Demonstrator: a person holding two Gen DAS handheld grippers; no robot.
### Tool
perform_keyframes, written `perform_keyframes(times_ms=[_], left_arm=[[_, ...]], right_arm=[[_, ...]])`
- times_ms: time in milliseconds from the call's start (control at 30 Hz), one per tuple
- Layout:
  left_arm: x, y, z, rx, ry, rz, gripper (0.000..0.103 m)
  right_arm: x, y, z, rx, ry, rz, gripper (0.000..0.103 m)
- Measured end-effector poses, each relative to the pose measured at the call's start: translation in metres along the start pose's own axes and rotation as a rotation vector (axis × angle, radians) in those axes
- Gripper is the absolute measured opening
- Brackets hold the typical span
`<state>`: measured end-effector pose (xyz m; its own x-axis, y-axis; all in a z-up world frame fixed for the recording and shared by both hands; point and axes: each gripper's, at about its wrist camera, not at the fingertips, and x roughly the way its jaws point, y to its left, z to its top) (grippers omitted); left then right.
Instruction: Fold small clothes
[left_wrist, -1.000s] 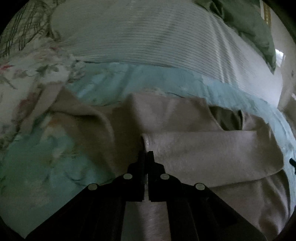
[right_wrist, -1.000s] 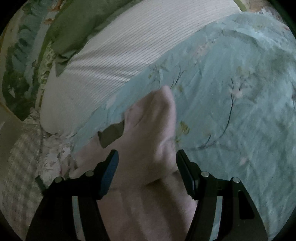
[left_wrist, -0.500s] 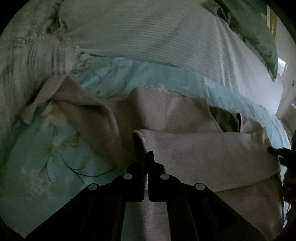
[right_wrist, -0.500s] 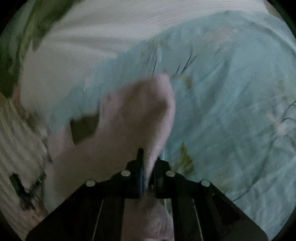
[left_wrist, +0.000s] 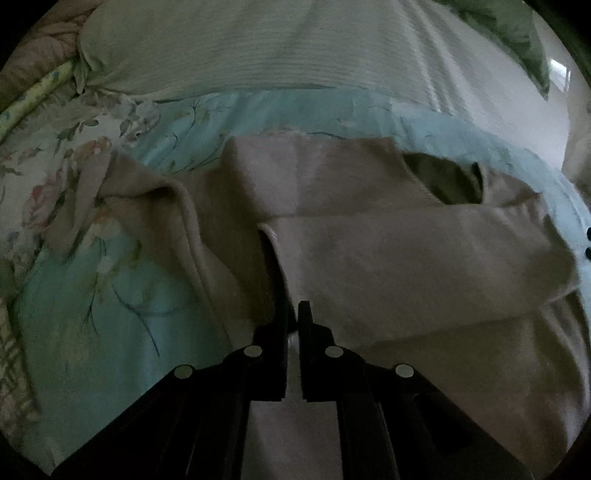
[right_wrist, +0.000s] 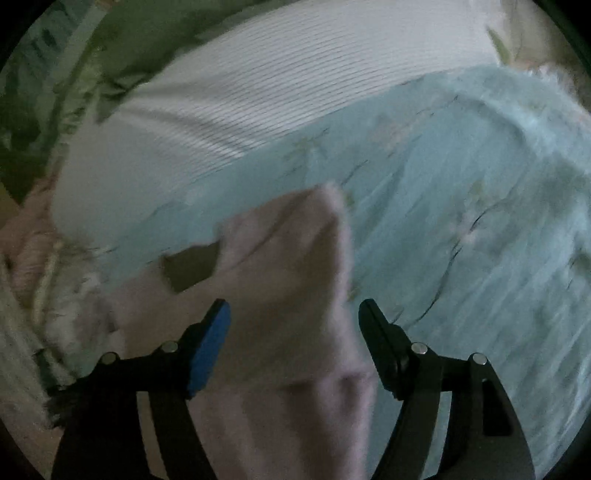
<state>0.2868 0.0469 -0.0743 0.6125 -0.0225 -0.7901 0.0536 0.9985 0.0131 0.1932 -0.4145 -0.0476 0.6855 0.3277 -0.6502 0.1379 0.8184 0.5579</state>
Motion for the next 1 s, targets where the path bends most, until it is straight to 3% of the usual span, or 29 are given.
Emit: perform_keyframes(times_ms=[100,333,500,667,1000], left_arm=[[-0.016,-0.009,-0.006,-0.004,-0.007,-0.038,0.008],[-0.052,-0.028,-0.018,-0.05,-0.049,-0.107,0.029],[-0.068,-0.036,-0.027,-0.097,-0.049,-0.175,0.03],[-0.076,-0.044,-0.026,-0.084,-0.055,-0.178,0.038],[-0.069,-0.059,-0.035,-0.042,-0.024,-0.187,0.039]], right_arm=[[-0.005,0.009,-0.017,-0.016,0.024,0.033,0.073],[-0.008,0.024,-0.038,-0.003,0.045,0.038,0.073],[-0.009,0.029,-0.038,0.002,0.058,0.044,0.073],[-0.013,0.026,-0.044,0.014,0.059,0.057,0.073],[-0.023,0.011,-0.056,0.042,0.072,0.038,0.073]])
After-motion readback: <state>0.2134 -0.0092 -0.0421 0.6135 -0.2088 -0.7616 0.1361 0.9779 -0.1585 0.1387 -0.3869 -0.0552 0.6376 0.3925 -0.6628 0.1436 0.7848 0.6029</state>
